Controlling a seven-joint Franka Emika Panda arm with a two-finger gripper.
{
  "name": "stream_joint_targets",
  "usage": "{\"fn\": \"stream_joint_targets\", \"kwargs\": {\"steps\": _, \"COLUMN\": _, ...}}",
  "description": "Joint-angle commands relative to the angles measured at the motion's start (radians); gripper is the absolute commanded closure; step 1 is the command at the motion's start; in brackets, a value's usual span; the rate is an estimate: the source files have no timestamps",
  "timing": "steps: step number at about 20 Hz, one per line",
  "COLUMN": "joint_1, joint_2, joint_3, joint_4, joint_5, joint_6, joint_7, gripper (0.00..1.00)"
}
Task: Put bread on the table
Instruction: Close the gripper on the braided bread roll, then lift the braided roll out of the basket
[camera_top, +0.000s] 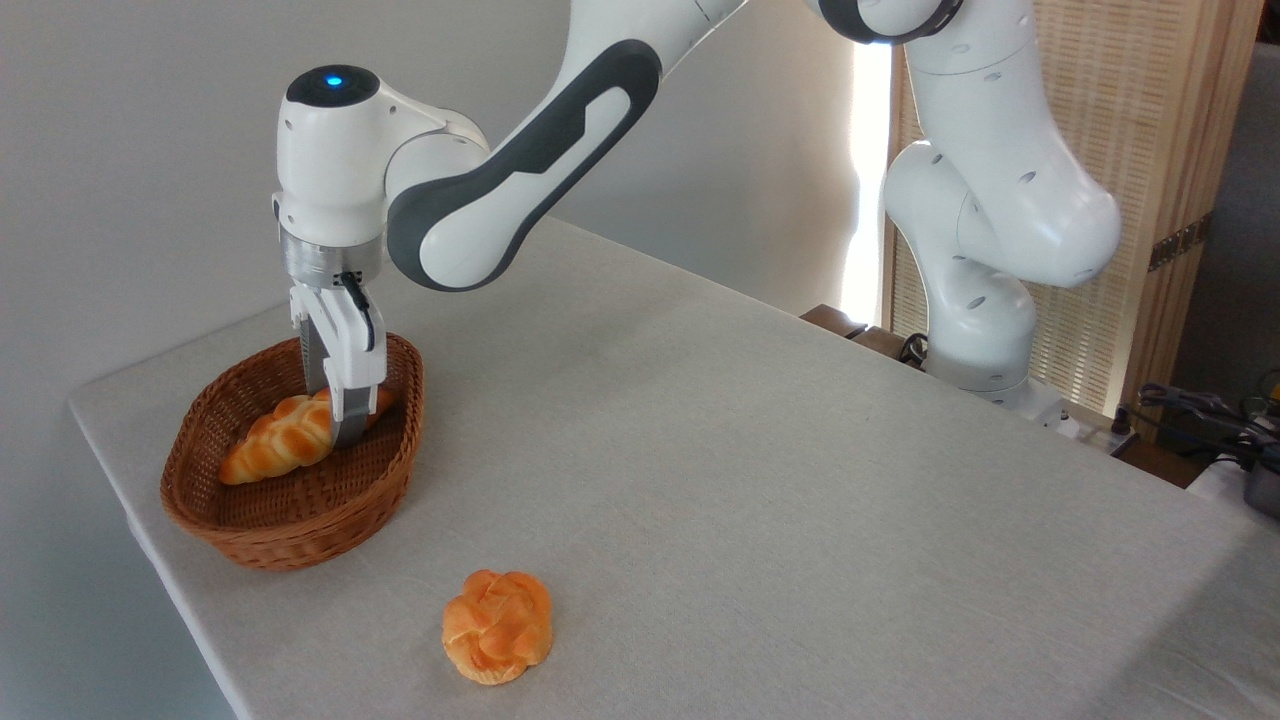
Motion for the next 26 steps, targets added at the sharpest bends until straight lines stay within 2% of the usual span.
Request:
{"fn": "stream_joint_targets", "kwargs": {"steps": 1, "joint_1": 0.014, "joint_2": -0.027, "joint_3": 0.007, "joint_4": -0.001, "joint_5": 0.013, "joint_6": -0.042, "joint_7": -0.006, "gripper": 0.8}}
{"fn": "stream_joint_targets", "kwargs": {"steps": 4, "joint_1": 0.015, "joint_2": -0.026, "joint_3": 0.007, "joint_4": 0.001, "joint_5": 0.013, "joint_6": -0.042, "joint_7": -0.008, "gripper": 0.84}}
{"fn": "stream_joint_targets", "kwargs": {"steps": 9, "joint_1": 0.02, "joint_2": -0.03, "joint_3": 0.006, "joint_4": 0.005, "joint_5": 0.012, "joint_6": -0.049, "joint_7": -0.012, "gripper": 0.84}}
{"fn": "stream_joint_targets", "kwargs": {"steps": 12, "joint_1": 0.057, "joint_2": -0.096, "joint_3": 0.01, "joint_4": 0.027, "joint_5": -0.002, "joint_6": -0.185, "joint_7": -0.028, "gripper": 0.84}}
{"fn": "stream_joint_targets", "kwargs": {"steps": 14, "joint_1": 0.083, "joint_2": -0.111, "joint_3": 0.01, "joint_4": 0.057, "joint_5": -0.022, "joint_6": -0.258, "joint_7": -0.028, "gripper": 0.84}}
{"fn": "stream_joint_targets", "kwargs": {"steps": 17, "joint_1": 0.087, "joint_2": -0.115, "joint_3": 0.053, "joint_4": 0.102, "joint_5": -0.093, "joint_6": -0.325, "joint_7": -0.026, "gripper": 0.84}}
{"fn": "stream_joint_targets", "kwargs": {"steps": 19, "joint_1": 0.087, "joint_2": -0.148, "joint_3": 0.071, "joint_4": 0.108, "joint_5": -0.088, "joint_6": -0.394, "joint_7": -0.006, "gripper": 0.84}}
{"fn": "stream_joint_targets", "kwargs": {"steps": 21, "joint_1": 0.087, "joint_2": -0.205, "joint_3": 0.111, "joint_4": 0.097, "joint_5": -0.085, "joint_6": -0.506, "joint_7": 0.095, "gripper": 0.84}}
{"fn": "stream_joint_targets", "kwargs": {"steps": 24, "joint_1": 0.087, "joint_2": -0.3, "joint_3": 0.185, "joint_4": 0.047, "joint_5": -0.076, "joint_6": -0.725, "joint_7": 0.37, "gripper": 0.82}}
{"fn": "stream_joint_targets", "kwargs": {"steps": 26, "joint_1": 0.087, "joint_2": -0.383, "joint_3": 0.229, "joint_4": -0.046, "joint_5": -0.053, "joint_6": -0.75, "joint_7": 0.524, "gripper": 0.81}}
